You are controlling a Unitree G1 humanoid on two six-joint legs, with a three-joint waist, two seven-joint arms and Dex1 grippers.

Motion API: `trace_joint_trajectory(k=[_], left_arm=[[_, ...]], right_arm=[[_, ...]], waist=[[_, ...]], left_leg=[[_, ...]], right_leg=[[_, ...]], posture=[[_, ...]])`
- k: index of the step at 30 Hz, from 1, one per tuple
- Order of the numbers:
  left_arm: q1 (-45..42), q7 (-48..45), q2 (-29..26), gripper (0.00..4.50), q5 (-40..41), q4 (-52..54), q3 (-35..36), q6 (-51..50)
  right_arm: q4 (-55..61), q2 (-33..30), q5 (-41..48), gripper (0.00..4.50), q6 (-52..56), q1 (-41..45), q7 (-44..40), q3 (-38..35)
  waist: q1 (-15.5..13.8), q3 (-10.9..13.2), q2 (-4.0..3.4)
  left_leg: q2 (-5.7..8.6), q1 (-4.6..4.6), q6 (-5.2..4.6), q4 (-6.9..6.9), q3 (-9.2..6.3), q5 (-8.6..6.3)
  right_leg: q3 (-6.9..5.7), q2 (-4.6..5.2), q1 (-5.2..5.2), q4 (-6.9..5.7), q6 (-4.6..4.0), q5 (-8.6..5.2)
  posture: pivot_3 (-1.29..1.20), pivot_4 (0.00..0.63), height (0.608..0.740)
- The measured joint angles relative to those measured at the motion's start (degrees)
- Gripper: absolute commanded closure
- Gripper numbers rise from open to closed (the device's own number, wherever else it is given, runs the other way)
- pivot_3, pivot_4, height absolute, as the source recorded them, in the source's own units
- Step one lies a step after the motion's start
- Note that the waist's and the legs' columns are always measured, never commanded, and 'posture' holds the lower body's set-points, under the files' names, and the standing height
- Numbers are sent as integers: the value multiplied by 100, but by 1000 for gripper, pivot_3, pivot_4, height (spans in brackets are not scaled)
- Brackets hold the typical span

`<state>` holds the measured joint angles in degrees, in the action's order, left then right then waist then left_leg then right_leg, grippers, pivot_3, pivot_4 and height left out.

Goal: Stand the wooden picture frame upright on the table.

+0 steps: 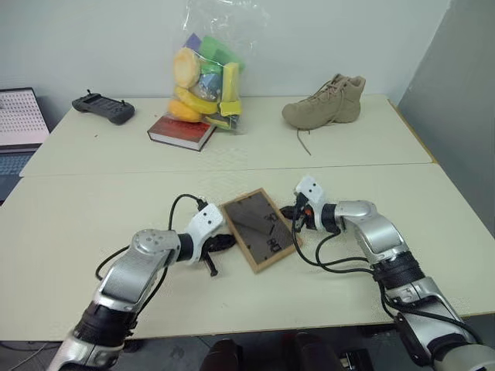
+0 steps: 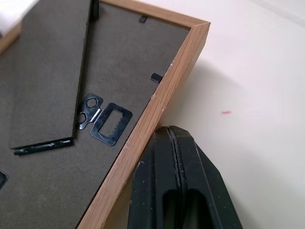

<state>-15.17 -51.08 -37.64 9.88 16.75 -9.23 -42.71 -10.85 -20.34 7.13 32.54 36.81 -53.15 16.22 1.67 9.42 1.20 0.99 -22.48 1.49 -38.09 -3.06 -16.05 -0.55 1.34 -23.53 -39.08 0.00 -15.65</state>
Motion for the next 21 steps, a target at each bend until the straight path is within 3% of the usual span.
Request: trace_joint_trajectory(k=[7, 21], left_arm=[[39, 57, -387, 4436, 43, 23, -1, -100], [-1693, 775, 203, 4436, -436, -2409, -169, 277]], right_arm=[[347, -287, 75, 4500, 187, -37, -437, 272], [7, -489, -88, 4500, 41, -34, -53, 111]], waist=[[-19, 0, 0], [-27, -1, 0]], left_leg=[[2, 4, 0, 0, -4, 0], [8, 36, 1, 2, -5, 1]], right_leg=[[-5, 0, 7, 3, 0, 0], [-2, 1, 29, 0, 0, -1]], posture=[[0, 150, 740], [0, 150, 740]])
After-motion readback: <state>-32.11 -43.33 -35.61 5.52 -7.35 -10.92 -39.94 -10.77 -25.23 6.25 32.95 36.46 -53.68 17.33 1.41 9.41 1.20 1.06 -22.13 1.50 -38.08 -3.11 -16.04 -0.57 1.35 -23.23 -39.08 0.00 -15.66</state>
